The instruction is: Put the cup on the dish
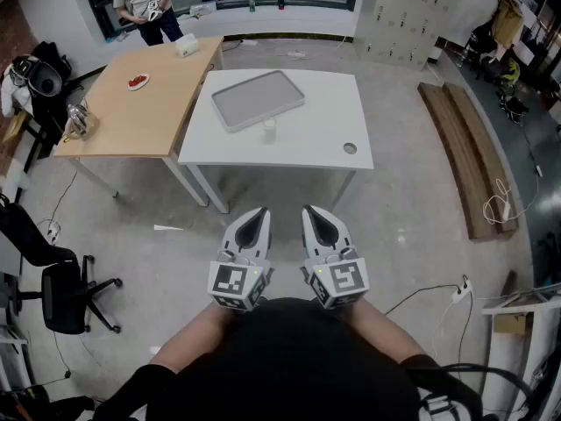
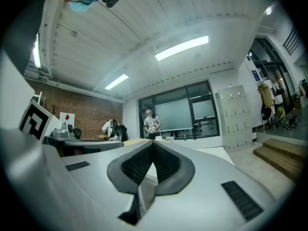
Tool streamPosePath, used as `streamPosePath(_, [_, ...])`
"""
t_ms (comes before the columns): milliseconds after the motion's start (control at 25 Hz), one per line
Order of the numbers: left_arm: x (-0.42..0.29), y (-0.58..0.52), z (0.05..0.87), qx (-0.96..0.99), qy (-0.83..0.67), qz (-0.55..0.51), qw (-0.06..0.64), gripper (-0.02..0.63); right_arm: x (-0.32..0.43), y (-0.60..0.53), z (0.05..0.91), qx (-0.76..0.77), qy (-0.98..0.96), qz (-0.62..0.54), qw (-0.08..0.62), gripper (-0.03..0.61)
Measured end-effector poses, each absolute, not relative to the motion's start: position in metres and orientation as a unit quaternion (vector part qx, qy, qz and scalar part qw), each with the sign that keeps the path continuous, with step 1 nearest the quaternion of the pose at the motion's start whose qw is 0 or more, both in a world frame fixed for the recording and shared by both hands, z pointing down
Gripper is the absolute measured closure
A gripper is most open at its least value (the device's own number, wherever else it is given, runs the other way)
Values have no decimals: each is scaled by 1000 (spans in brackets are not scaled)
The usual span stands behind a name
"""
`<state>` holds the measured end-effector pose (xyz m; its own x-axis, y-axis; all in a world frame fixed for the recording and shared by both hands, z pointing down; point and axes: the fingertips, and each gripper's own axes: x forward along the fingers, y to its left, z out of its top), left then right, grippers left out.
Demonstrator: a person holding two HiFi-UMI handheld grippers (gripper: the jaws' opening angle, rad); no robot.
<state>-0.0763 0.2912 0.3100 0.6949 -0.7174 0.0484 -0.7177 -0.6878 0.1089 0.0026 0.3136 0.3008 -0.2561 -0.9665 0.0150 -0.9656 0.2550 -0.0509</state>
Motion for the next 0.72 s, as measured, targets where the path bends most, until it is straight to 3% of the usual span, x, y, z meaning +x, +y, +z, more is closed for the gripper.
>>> streamPosePath(720, [-116, 285, 338, 931, -360, 10, 61, 609, -28, 308, 320, -641, 766, -39, 20, 566])
